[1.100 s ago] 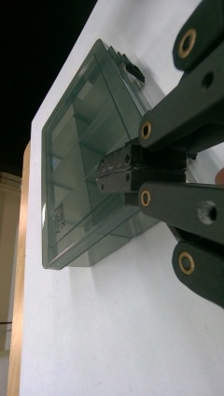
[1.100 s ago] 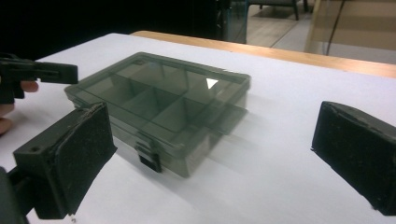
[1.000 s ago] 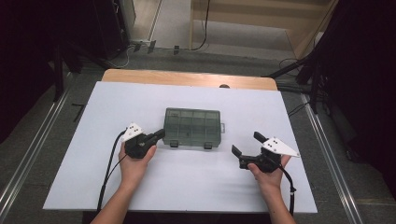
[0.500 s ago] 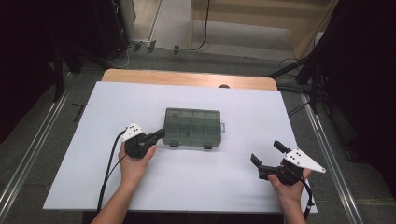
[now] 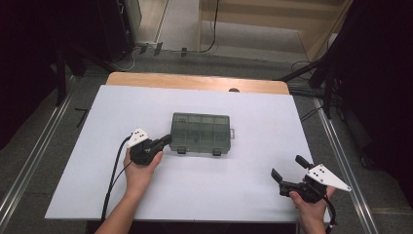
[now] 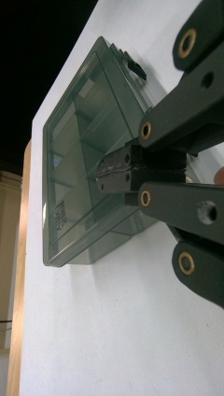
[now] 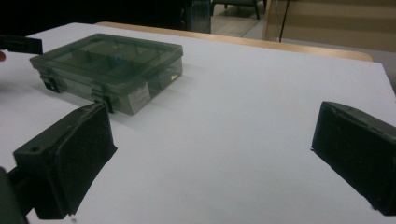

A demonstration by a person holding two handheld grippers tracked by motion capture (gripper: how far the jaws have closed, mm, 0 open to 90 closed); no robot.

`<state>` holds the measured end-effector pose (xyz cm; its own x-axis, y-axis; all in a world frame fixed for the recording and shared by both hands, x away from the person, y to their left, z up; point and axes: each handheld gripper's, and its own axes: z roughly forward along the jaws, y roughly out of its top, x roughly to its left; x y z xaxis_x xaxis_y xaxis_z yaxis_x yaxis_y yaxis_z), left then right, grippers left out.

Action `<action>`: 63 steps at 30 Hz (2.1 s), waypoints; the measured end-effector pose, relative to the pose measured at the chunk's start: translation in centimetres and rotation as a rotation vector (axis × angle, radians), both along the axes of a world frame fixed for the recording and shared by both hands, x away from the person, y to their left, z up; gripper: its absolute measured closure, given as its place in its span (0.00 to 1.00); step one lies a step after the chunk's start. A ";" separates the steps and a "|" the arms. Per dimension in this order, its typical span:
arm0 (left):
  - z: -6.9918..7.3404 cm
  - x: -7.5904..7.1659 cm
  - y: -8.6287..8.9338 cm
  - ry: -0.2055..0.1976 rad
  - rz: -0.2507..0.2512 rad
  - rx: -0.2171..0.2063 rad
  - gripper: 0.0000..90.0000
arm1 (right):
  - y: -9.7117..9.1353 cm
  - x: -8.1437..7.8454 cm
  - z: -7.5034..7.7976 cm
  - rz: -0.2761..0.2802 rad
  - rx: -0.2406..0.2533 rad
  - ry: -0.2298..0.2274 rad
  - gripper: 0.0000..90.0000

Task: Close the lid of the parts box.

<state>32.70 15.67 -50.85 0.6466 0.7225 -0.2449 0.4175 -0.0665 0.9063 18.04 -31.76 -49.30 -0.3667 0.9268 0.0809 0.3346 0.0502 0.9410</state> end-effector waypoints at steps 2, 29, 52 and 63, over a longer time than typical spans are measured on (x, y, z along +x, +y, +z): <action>0.0 0.0 0.0 -0.001 0.001 0.003 1.00 | -0.3 -0.2 -0.2 -0.002 0.001 0.003 0.00; 2.1 -1.3 1.2 -0.032 -0.053 0.011 0.16 | -1.6 -0.5 -0.7 -0.027 0.037 0.012 0.00; 2.6 -4.5 5.5 -0.060 -0.050 0.066 0.00 | -1.8 -0.4 -0.8 -0.034 0.038 0.020 0.00; 2.5 -5.8 7.2 -0.051 -0.056 0.069 0.00 | -1.9 -0.4 -0.9 -0.038 0.038 0.024 0.00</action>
